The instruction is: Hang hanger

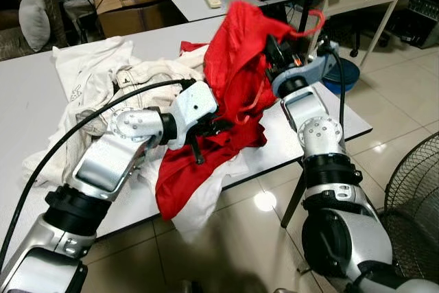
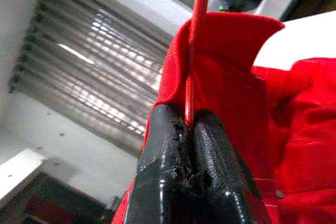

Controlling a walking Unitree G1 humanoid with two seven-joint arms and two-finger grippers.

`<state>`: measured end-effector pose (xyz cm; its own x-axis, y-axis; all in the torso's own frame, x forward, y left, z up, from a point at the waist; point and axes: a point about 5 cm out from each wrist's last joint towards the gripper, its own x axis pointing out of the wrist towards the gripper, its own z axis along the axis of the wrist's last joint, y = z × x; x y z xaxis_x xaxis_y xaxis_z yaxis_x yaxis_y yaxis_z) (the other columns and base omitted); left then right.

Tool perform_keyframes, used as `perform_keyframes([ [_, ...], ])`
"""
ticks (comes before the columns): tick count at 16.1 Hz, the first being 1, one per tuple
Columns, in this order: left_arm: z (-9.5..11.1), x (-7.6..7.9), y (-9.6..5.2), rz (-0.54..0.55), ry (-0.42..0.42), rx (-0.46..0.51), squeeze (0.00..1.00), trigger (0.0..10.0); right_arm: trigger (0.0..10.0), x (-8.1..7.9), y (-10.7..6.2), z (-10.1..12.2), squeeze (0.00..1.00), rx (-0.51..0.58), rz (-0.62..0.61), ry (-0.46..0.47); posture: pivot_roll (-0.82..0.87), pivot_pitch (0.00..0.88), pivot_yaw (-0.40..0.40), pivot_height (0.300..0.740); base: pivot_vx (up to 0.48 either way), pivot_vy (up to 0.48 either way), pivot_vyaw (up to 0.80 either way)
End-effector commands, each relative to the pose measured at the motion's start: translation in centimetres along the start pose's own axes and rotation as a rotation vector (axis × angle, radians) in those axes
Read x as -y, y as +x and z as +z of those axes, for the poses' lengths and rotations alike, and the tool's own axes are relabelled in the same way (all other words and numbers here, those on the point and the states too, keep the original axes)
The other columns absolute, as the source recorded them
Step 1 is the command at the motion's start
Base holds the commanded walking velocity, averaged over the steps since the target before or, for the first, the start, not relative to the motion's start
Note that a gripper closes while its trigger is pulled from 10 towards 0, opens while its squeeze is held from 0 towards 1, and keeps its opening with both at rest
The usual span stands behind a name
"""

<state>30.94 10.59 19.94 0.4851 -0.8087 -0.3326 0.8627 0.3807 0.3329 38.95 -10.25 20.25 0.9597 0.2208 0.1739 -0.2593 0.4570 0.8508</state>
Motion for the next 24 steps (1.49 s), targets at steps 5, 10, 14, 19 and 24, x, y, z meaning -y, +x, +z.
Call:
perform_keyframes([
  [5, 3.3, 2.3, 0.8, -0.163, -0.109, 0.208, 0.0, 0.0, 10.0, 0.1, 0.8, 1.3, 0.0, 0.077, -0.054, -0.011, -0.09, 0.0, 0.068, 0.74, 0.0, 0.0, 0.0],
  [10, 6.4, 3.1, 2.9, -0.174, -0.184, 0.389, 0.0, 0.0, 10.0, 0.2, 1.1, -0.8, 0.0, 0.047, -0.111, -0.074, -0.1, 0.0, 0.066, 0.74, 0.0, 0.0, 0.0],
  [14, 5.4, 3.3, 4.0, -0.127, -0.137, 0.278, 0.0, 10.0, 10.0, -0.4, 1.1, -2.0, 0.0, 0.019, -0.042, 0.046, -0.1, 0.0, 0.067, 0.74, 0.0, 0.0, 0.0],
  [19, 1.7, 4.4, 4.8, -0.113, -0.01, 0.072, 1.0, 10.0, 10.0, -0.3, 0.4, -0.5, 0.0, 0.042, 0.063, 0.154, -0.12, 0.0, 0.076, 0.74, 0.0, 0.0, 0.0],
  [24, -0.7, 5.0, 4.3, -0.101, 0.037, -0.011, 1.0, 10.0, 10.0, 1.2, -0.5, 1.8, 0.0, 0.084, 0.058, 0.204, -0.11, 0.0, 0.071, 0.74, 0.0, 0.0, 0.0],
])
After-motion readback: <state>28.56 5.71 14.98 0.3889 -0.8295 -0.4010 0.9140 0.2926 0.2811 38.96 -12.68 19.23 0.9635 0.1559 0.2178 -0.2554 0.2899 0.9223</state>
